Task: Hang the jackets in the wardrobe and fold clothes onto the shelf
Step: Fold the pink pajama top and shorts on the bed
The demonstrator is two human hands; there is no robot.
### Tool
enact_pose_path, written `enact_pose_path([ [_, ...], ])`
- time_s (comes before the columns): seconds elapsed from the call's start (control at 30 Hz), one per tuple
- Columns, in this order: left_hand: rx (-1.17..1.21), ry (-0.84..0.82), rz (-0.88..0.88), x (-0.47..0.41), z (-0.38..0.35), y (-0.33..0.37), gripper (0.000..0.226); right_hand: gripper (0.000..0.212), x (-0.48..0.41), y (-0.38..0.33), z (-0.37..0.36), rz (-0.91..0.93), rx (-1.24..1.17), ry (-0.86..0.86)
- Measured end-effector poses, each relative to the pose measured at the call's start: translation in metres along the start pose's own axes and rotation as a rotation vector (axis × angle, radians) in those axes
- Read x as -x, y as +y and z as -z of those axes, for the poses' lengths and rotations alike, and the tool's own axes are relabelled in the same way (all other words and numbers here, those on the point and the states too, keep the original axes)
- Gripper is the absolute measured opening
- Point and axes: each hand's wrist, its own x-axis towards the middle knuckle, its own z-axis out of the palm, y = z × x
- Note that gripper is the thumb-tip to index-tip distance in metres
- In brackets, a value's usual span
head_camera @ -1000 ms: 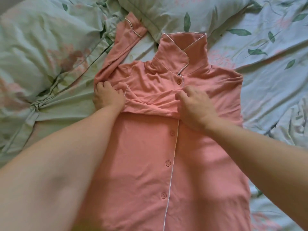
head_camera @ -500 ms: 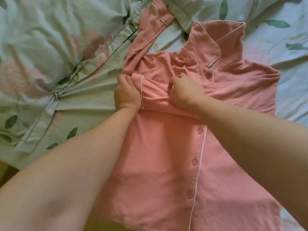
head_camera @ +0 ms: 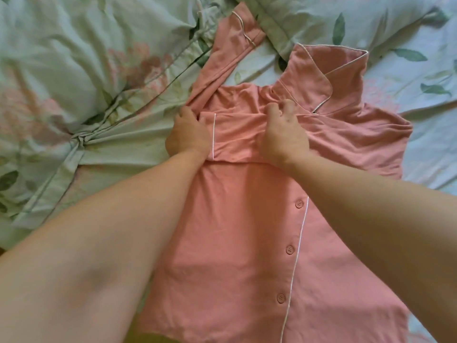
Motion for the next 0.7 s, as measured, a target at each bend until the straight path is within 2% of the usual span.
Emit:
enact_pose_path([
  [0.07,-0.031,0.043,0.021,-0.003,0.003,-0.004,0.050,0.050,0.007,0.000,-0.011,0.088,0.026,0.024],
  [0.2,-0.011,0.039,0.104,-0.019,0.012,-0.002,0.064,0.045,0.020,0.003,-0.029,0.146,0.135,-0.139],
  [0.27,0.026,0.057,0.126,-0.024,0.016,-0.002,0.061,0.045,0.022,0.005,-0.031,0.135,0.136,-0.132],
  [0.37,0.003,0.175,-0.036,-0.015,0.017,-0.004,0.047,0.041,0.020,0.007,-0.026,0.122,0.065,-0.129],
  [0.43,-0.001,0.126,-0.140,0.000,0.010,-0.009,0.044,0.037,0.021,0.008,-0.023,0.129,0.034,-0.132],
  [0.5,-0.023,0.022,-0.106,0.015,0.001,-0.013,0.052,0.034,0.029,0.007,-0.020,0.186,0.035,-0.079],
  [0.6,-0.032,-0.030,-0.076,0.030,-0.007,-0.018,0.044,0.046,0.045,0.010,-0.023,0.379,0.209,-0.058],
  [0.7,0.048,0.091,-0.115,0.045,-0.006,-0.019,0.032,0.044,0.060,0.013,-0.028,0.361,0.310,-0.055],
])
